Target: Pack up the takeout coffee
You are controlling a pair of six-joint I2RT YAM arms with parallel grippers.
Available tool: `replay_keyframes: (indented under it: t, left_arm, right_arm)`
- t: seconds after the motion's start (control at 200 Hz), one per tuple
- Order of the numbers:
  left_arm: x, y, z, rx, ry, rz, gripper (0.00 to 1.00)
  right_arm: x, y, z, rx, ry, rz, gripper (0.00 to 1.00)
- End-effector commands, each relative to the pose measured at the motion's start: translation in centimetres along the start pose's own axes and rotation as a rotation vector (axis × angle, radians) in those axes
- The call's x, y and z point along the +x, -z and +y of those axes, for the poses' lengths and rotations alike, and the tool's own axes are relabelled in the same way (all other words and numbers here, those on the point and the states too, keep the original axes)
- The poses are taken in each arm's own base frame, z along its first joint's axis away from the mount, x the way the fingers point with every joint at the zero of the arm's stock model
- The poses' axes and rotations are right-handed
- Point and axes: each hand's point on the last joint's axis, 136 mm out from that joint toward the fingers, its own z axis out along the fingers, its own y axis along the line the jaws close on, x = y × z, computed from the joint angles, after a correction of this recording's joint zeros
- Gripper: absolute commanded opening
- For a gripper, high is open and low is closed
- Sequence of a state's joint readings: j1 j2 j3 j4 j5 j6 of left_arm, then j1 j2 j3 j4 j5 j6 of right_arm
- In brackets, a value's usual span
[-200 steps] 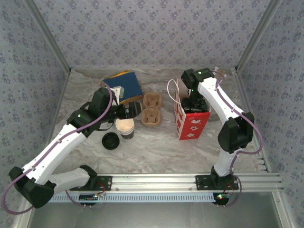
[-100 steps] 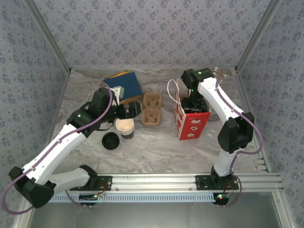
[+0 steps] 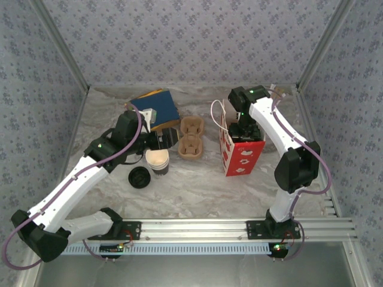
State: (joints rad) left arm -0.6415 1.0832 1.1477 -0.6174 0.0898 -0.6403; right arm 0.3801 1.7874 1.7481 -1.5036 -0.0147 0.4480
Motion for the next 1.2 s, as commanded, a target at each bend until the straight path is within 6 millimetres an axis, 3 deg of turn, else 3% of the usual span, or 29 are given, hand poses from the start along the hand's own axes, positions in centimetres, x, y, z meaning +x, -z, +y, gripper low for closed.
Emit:
replay_keyframes:
  t: [0.0,1.194]
  left_arm:
    - [-0.79,0.47,-0.66,0.019,0.002,-0.02,1.0]
    - [-0.66,0.34,-0.62,0.022,0.007,-0.017,1.0]
  right_arm:
    - [0.59,1.24,-0.51,0.018,-0.001,-0.019,0.72]
    - [1.43,1.3,-0.51,0.017,-0.001,-0.008,0.72]
